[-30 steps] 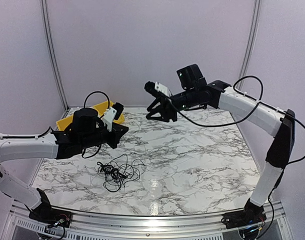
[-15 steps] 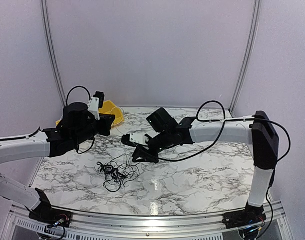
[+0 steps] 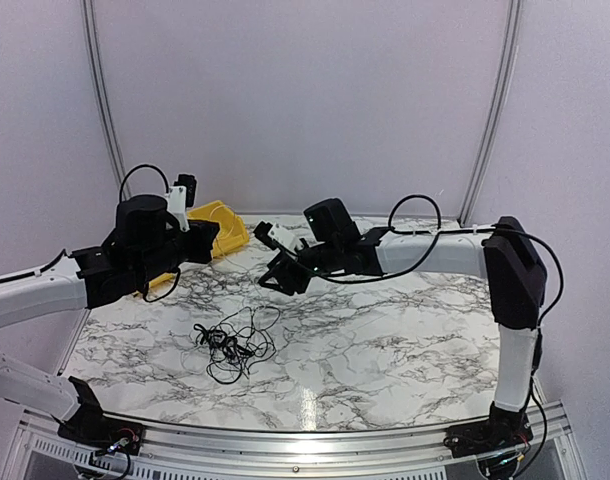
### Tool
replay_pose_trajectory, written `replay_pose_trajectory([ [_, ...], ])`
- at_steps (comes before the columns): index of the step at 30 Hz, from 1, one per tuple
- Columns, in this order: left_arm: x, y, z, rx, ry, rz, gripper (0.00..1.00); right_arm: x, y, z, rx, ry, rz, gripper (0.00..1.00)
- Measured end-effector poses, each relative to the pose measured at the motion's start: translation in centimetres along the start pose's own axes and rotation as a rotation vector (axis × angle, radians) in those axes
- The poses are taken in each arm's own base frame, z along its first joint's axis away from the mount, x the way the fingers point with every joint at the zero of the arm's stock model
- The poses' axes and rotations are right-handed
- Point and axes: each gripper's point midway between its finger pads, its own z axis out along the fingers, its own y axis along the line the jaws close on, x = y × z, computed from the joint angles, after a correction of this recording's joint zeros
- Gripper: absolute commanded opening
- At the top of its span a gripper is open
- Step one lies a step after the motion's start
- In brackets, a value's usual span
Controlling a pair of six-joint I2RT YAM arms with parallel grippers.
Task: Untangle the cables
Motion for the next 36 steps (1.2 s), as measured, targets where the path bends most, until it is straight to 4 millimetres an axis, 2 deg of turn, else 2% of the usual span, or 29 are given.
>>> replay_pose_trajectory([
  [4, 0.3, 0.2, -0.1, -0.019, 0.033, -0.038, 0.00, -0.7, 0.2, 2.2, -0.050, -0.039, 0.037, 0.52],
  [6, -0.3, -0.1, 0.0, -0.018, 0.044, -0.062, 0.00, -0.8, 0.1, 3.5, -0.073, -0.054, 0.061, 0.47],
  [8, -1.1, -0.6, 0.1, -0.007, 0.046, -0.081, 0.00, -0.7, 0.0, 4.7, -0.091, -0.062, 0.083, 0.36],
  [11, -2.3, -1.4, 0.0, 0.016, 0.049, -0.105, 0.00, -0.1, -0.2, 6.5, -0.118, -0.068, 0.125, 0.28],
  [15, -4.4, -2.2, -0.8, 0.036, 0.036, -0.113, 0.00, 1.9, 0.3, 8.3, -0.168, -0.049, 0.209, 0.19],
  [18, -7.6, -2.6, -2.4, 0.050, -0.018, -0.108, 0.00, 3.2, 0.9, 8.6, -0.199, -0.036, 0.259, 0.20],
  [21, -12.8, -3.0, -5.2, 0.065, -0.129, -0.097, 0.00, 4.6, 1.7, 8.6, -0.229, -0.023, 0.300, 0.20],
  [25, -20.7, -3.7, -10.1, 0.095, -0.313, -0.095, 0.00, 5.9, 2.4, 8.7, -0.252, -0.001, 0.331, 0.20],
  [28, -23.5, -3.5, -12.4, 0.087, -0.387, -0.094, 0.00, 5.9, 2.6, 8.7, -0.262, 0.000, 0.341, 0.22],
  [32, -22.7, -2.4, -11.9, 0.017, -0.365, -0.077, 0.00, 6.0, 2.8, 8.6, -0.276, 0.002, 0.336, 0.28],
  [36, -18.4, -0.9, -9.4, -0.068, -0.242, -0.032, 0.00, 5.9, 2.7, 7.4, -0.278, 0.013, 0.316, 0.45],
])
